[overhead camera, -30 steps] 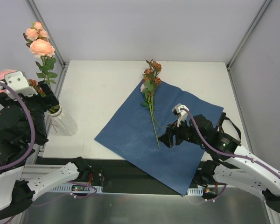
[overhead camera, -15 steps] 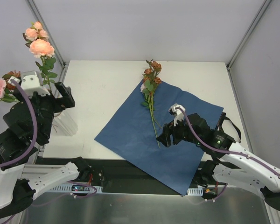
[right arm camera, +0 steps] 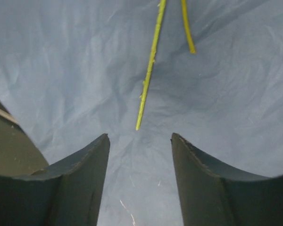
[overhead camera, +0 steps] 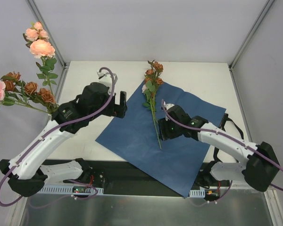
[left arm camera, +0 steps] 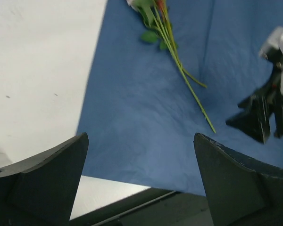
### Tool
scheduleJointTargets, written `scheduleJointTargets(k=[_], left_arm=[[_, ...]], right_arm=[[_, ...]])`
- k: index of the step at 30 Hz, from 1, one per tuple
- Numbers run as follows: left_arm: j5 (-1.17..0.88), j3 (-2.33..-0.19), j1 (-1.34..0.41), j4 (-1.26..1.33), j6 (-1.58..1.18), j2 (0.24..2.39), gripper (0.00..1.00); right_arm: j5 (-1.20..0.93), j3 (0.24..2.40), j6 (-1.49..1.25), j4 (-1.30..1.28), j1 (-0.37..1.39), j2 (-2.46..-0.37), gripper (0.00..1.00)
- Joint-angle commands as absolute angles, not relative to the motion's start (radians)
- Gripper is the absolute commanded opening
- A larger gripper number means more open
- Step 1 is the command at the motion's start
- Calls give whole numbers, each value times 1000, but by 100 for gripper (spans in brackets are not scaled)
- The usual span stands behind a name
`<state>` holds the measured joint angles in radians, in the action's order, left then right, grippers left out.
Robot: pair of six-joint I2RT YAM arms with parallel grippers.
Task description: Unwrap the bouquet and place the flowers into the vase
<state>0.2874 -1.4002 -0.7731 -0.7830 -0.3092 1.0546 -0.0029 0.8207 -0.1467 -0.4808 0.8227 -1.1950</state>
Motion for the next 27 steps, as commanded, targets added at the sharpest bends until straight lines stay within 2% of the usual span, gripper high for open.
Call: scheduleJointTargets(k=[1, 4, 7, 18, 27], left_arm=[[80, -1309, -776, -700, -411, 1034, 92], [5, -1204, -776, -634, -452, 1002, 92], [-49, -1109, -778, -562, -494, 965, 92], [-115, -878, -778, -471, -600, 816, 92], [-130, -810, -776, -460, -647, 710, 92]], right_arm=[[18, 920, -130, -471, 784, -1311, 47], [23, 954, -103, -440, 769, -1409, 36], [34, 1001, -83, -428, 765, -1517, 33], [9, 1118, -80, -368, 765, -1762, 35], [75, 1143, -52, -348, 769, -1809, 14]])
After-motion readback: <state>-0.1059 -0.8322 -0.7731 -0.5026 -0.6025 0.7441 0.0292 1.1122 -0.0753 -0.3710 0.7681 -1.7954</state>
